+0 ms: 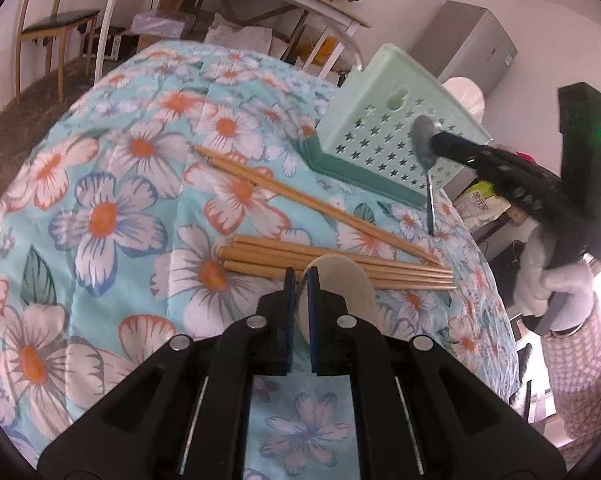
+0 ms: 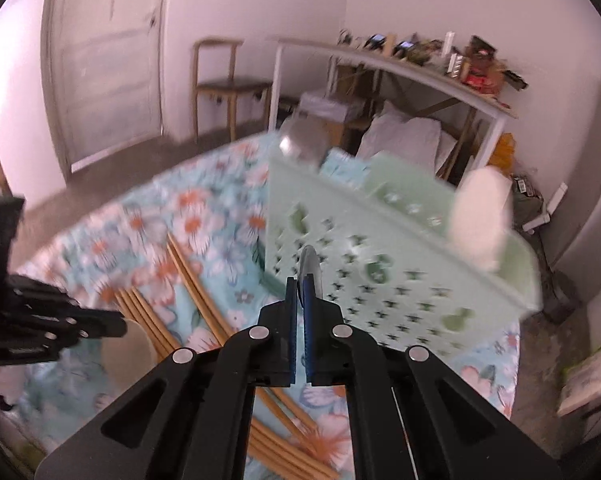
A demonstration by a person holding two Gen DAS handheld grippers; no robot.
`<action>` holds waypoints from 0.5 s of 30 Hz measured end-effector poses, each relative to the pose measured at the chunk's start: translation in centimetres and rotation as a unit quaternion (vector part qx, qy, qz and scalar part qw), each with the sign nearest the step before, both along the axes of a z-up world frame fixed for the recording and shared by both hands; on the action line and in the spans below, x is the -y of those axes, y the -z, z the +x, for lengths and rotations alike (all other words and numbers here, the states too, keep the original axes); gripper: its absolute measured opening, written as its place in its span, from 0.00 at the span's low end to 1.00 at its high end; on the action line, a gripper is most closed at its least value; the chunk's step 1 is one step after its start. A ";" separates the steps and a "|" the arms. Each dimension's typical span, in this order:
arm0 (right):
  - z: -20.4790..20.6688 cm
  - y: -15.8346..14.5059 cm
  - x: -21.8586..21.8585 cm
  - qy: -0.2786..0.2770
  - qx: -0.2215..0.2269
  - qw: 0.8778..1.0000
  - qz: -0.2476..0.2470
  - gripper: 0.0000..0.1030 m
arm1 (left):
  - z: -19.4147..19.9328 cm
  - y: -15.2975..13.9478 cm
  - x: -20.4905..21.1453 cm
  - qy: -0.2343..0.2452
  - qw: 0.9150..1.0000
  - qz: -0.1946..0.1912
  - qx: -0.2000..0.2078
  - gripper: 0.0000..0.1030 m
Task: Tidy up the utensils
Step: 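Lower the silver spoon into the green holder and open the right gripper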
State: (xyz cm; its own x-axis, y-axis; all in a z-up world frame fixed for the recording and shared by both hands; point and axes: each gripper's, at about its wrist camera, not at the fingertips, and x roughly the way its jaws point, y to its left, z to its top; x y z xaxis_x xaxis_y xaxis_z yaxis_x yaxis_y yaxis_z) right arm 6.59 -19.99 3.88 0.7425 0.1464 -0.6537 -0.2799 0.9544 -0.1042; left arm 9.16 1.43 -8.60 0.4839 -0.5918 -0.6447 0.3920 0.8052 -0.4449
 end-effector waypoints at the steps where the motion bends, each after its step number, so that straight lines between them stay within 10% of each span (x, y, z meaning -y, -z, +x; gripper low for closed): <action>1: -0.4 -0.5 0.7 0.003 0.005 1.000 0.008 0.02 | -0.2 -0.4 0.0 -0.002 1.000 0.003 0.007 0.04; 15: -4.6 -4.8 6.3 0.032 0.090 0.988 0.118 0.02 | -3.2 -10.9 -1.0 -0.040 0.987 0.010 0.153 0.02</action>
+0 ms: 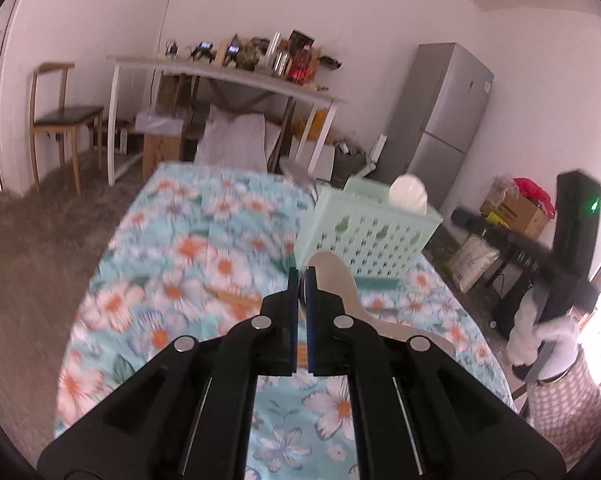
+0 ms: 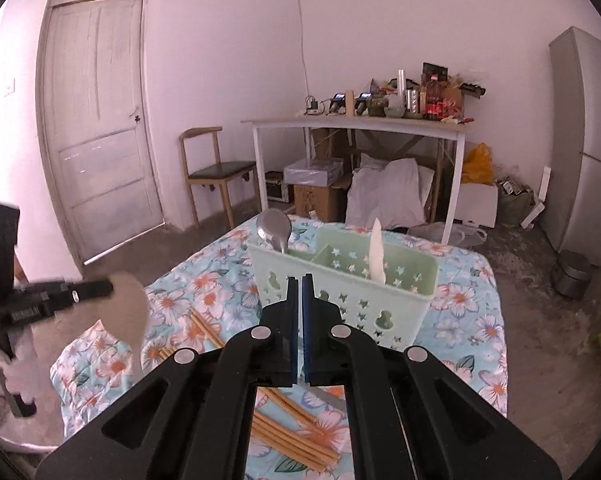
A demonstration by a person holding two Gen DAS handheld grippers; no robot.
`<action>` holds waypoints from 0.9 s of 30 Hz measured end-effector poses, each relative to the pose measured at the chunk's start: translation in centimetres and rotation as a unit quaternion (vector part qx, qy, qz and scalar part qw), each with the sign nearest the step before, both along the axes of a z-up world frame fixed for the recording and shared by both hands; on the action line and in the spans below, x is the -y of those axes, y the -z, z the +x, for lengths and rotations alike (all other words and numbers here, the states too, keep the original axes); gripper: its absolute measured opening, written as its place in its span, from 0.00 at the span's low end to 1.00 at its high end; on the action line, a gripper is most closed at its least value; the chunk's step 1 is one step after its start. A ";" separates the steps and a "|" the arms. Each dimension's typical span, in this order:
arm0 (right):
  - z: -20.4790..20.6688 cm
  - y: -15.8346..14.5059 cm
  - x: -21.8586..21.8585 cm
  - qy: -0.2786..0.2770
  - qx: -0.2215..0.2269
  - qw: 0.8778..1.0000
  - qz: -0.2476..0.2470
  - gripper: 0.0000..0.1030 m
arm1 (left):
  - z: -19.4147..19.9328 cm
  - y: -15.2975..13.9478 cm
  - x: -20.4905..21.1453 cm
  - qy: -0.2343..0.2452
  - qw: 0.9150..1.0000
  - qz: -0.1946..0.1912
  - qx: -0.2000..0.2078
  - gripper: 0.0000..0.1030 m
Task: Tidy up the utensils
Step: 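Lower the silver spoon into the green holder and open the right gripper, then grasp a second silver spoon lying by the holder with the right gripper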
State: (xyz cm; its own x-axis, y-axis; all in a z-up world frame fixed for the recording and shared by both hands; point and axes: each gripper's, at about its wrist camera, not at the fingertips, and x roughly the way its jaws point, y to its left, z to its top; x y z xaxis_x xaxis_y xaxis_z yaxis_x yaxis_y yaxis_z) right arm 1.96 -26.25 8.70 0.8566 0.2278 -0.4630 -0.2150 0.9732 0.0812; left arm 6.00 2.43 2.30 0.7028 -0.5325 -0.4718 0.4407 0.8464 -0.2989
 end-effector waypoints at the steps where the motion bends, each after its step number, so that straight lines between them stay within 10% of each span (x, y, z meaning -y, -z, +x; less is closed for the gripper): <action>1: 0.0 0.2 0.1 -0.001 -0.002 1.000 0.002 0.02 | -0.1 -0.4 0.0 -0.001 1.000 0.004 0.004 0.02; 7: 1.7 2.7 -0.6 -0.042 -0.055 0.998 0.006 0.08 | 0.5 0.7 0.3 -0.015 0.999 0.028 -0.020 0.02; 11: 3.7 5.2 -2.2 -0.066 -0.089 0.994 -0.004 0.34 | 1.0 2.6 0.3 -0.022 0.998 0.032 -0.046 0.02; 27: 9.8 14.5 -5.8 -0.048 -0.231 0.968 -0.088 0.35 | 2.3 5.8 -1.7 -0.029 0.997 0.012 -0.076 0.02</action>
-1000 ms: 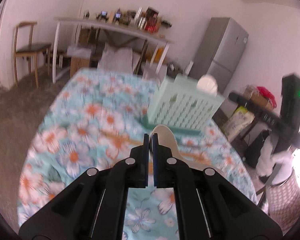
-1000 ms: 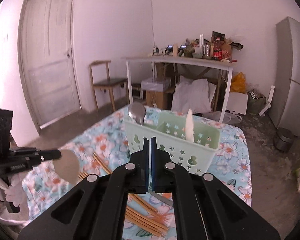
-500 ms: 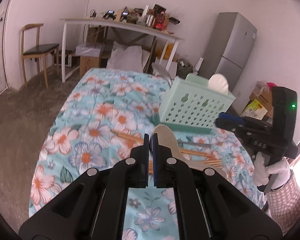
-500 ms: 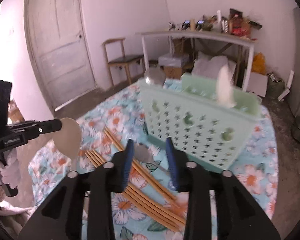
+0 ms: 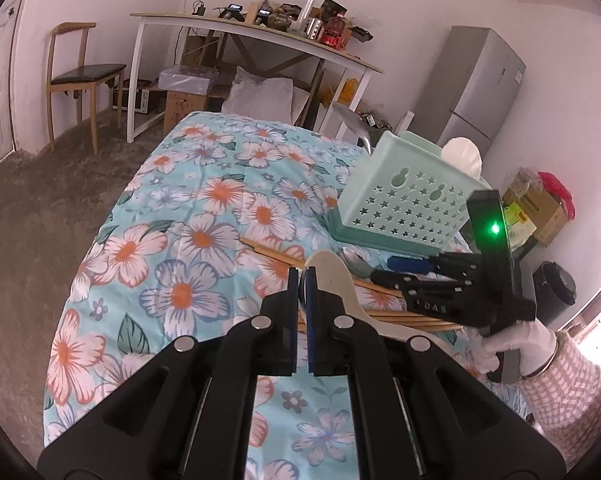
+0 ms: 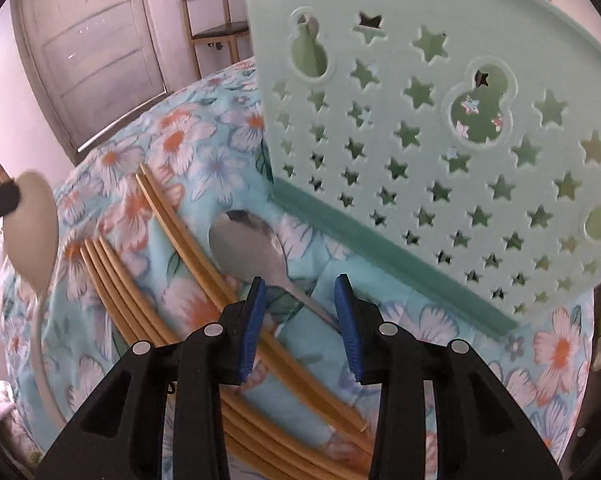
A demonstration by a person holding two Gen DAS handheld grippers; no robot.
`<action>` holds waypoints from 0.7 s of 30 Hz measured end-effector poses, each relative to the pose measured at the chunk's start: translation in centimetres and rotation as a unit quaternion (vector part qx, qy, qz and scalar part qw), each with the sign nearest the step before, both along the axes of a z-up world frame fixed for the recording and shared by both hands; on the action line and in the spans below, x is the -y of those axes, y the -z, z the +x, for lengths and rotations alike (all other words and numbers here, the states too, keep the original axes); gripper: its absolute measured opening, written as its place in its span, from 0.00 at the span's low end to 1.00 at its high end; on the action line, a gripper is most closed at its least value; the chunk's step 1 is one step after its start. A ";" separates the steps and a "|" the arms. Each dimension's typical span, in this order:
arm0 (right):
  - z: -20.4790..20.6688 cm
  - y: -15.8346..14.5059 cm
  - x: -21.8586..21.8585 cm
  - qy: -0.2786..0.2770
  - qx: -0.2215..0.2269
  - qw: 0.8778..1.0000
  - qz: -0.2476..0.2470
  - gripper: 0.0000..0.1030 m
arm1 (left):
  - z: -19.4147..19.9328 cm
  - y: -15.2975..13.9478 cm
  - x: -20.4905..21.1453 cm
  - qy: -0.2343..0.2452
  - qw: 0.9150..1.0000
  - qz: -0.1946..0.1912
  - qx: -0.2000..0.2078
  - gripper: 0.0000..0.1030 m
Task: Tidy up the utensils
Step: 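Grasp a second silver spoon lying by the holder with the right gripper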
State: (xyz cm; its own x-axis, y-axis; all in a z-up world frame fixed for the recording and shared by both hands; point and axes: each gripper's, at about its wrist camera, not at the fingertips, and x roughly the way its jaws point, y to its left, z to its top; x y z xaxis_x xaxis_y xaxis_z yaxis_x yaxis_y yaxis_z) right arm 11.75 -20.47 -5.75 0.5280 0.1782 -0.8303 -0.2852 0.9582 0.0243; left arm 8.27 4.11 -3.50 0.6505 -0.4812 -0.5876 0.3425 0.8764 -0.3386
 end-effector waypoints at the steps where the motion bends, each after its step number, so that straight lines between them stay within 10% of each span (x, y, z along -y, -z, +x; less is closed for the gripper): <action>1: -0.2 -0.1 0.0 0.002 -0.004 1.000 0.001 0.35 | 0.1 0.1 -0.2 -0.001 1.000 -0.002 -0.001 0.02; 21: -2.6 -1.0 -2.3 -0.071 -0.043 0.996 -0.023 0.35 | 0.5 1.1 -1.6 -0.004 0.999 -0.031 -0.011 0.03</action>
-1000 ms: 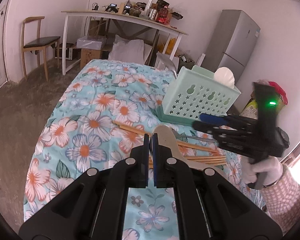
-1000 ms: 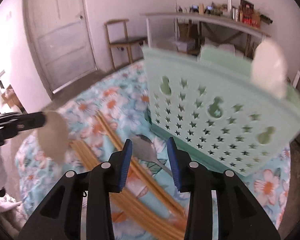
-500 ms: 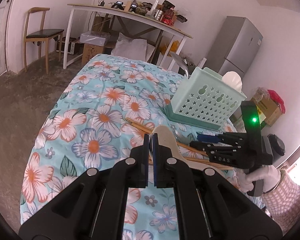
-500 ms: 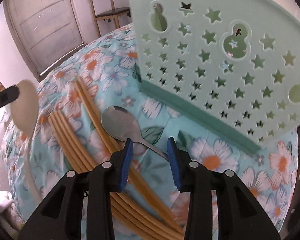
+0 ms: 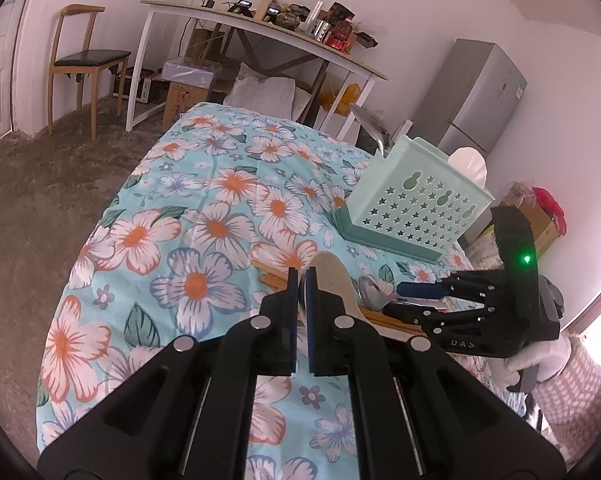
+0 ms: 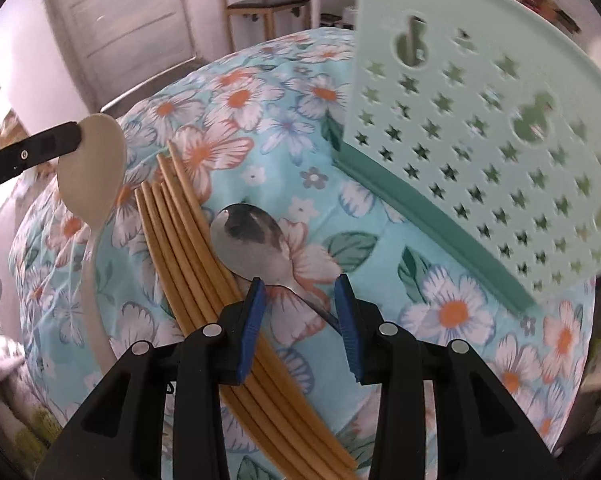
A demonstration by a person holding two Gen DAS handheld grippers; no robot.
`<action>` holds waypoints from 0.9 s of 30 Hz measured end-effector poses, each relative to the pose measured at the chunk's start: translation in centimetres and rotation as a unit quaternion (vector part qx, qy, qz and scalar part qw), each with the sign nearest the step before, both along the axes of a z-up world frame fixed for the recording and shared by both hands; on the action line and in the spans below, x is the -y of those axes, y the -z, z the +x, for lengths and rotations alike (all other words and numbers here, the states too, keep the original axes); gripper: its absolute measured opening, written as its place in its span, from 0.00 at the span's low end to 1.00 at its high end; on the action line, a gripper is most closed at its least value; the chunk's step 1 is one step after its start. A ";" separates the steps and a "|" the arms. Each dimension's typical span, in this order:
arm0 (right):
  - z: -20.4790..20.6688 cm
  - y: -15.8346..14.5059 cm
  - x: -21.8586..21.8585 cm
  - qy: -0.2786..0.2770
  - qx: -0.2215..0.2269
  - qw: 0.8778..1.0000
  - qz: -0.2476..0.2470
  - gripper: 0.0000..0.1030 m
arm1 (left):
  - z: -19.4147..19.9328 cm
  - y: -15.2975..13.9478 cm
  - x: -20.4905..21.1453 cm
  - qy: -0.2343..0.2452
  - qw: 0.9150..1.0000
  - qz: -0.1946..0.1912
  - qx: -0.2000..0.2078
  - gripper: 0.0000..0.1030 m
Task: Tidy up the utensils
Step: 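Grasp a second silver spoon lying by the holder with the right gripper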
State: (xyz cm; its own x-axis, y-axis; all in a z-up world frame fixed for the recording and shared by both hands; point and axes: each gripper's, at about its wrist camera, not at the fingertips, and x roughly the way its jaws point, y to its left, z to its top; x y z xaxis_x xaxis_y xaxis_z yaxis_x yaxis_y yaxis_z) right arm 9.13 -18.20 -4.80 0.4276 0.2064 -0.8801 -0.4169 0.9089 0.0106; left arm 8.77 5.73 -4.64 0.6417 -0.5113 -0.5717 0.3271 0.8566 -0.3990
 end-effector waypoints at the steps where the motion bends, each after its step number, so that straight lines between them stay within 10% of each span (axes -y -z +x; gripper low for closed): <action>1: 0.3 0.1 -0.3 -0.005 -0.001 1.000 -0.002 0.35 | 0.0 0.0 -0.1 -0.001 1.000 -0.001 -0.001 0.03; 15: 5.7 0.8 -0.1 0.088 0.005 0.996 0.028 0.35 | 0.1 0.4 -0.1 -0.005 1.000 -0.008 -0.008 0.03; 27: 7.0 0.4 -5.4 -0.006 0.046 0.999 -0.002 0.38 | 0.2 0.7 -0.2 -0.007 1.000 -0.013 -0.012 0.03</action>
